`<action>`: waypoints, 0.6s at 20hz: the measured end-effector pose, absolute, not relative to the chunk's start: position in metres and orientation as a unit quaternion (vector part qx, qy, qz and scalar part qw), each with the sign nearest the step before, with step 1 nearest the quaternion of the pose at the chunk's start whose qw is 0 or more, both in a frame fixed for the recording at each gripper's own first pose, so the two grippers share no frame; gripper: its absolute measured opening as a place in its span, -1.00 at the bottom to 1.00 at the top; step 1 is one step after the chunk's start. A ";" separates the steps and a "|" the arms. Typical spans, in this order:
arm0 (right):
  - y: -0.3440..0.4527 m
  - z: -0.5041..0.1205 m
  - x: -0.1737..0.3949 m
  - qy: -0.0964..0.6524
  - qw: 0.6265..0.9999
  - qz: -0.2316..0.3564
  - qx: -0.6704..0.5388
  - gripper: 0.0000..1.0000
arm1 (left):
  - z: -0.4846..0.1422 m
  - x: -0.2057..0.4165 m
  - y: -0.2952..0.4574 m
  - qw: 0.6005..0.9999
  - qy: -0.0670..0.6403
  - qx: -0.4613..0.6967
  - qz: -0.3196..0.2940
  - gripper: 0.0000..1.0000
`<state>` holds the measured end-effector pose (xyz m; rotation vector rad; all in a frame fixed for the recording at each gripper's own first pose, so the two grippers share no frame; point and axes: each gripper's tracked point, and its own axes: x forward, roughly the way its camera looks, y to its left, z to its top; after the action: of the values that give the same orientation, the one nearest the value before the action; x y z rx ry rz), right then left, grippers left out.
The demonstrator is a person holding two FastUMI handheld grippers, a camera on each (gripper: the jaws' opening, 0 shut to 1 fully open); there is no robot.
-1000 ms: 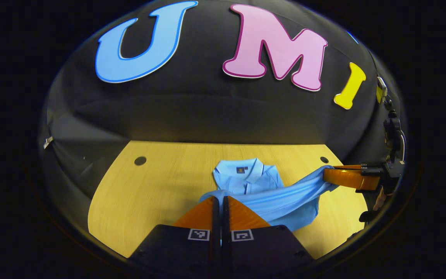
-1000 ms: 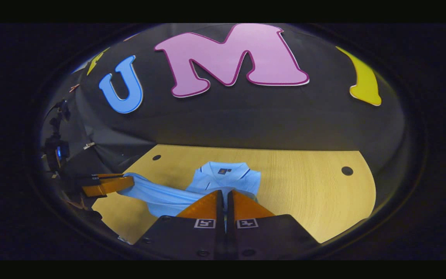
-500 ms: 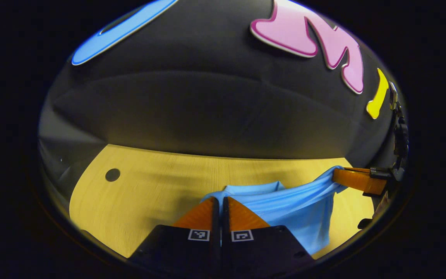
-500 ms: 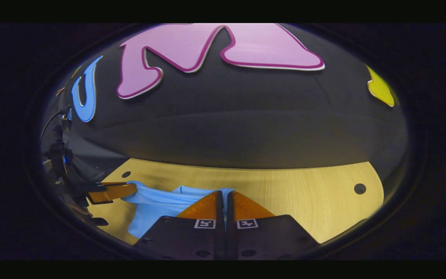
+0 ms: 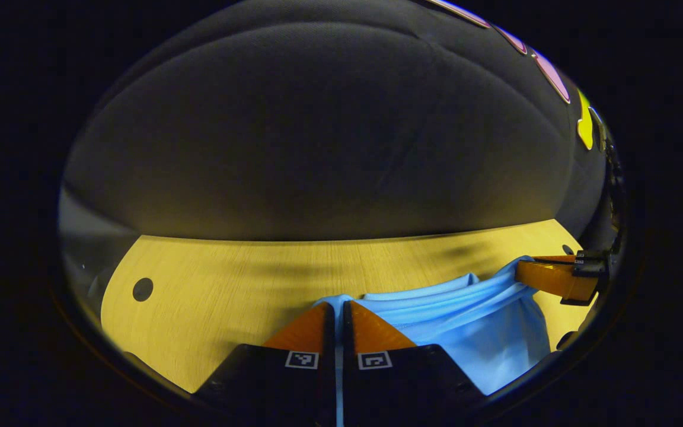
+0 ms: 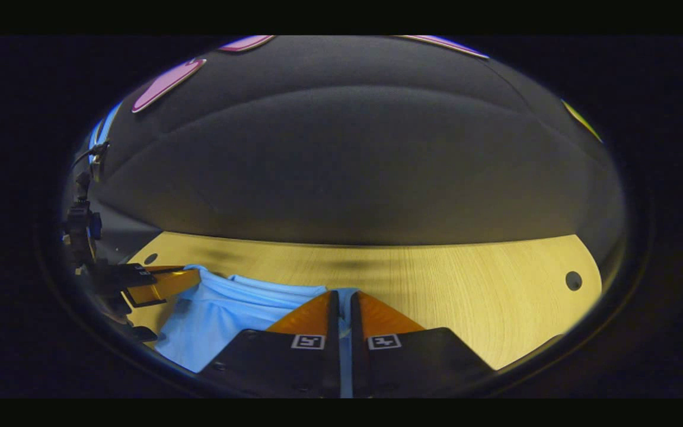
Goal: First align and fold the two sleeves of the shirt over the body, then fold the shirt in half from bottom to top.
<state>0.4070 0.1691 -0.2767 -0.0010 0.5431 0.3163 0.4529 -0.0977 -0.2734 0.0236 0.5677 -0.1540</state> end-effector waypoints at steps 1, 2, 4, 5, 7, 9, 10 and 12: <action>0.167 -0.273 0.405 0.264 0.952 0.157 -0.005 -0.67 | -0.265 0.451 -0.097 0.958 0.276 0.018 -0.070 -0.63; 0.163 -0.264 0.403 0.251 0.955 0.155 -0.012 -0.58 | -0.249 0.444 -0.092 0.962 0.265 0.022 -0.065 -0.37; 0.156 -0.241 0.392 0.223 0.963 0.148 -0.018 -0.18 | -0.227 0.429 -0.088 0.970 0.234 0.021 -0.065 0.15; 0.151 -0.228 0.384 0.211 0.966 0.145 -0.020 0.13 | -0.211 0.418 -0.085 0.974 0.217 0.023 -0.065 0.40; 0.139 -0.203 0.361 0.193 0.971 0.137 -0.021 0.76 | -0.178 0.393 -0.079 0.981 0.182 0.032 -0.064 0.95; 0.132 -0.181 0.335 0.178 0.976 0.127 -0.023 0.87 | -0.151 0.360 -0.074 0.986 0.151 0.037 -0.062 0.98; 0.127 -0.168 0.320 0.170 0.978 0.120 -0.025 0.98 | -0.137 0.341 -0.069 0.987 0.143 0.038 -0.060 0.99; 0.120 -0.143 0.283 0.153 0.982 0.111 -0.023 0.99 | -0.109 0.292 -0.061 0.990 0.126 0.037 -0.057 0.98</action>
<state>0.2829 0.1204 -0.1429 -0.0469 0.3083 0.2239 0.2917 -0.0615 -0.1091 0.0751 0.2526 -0.1136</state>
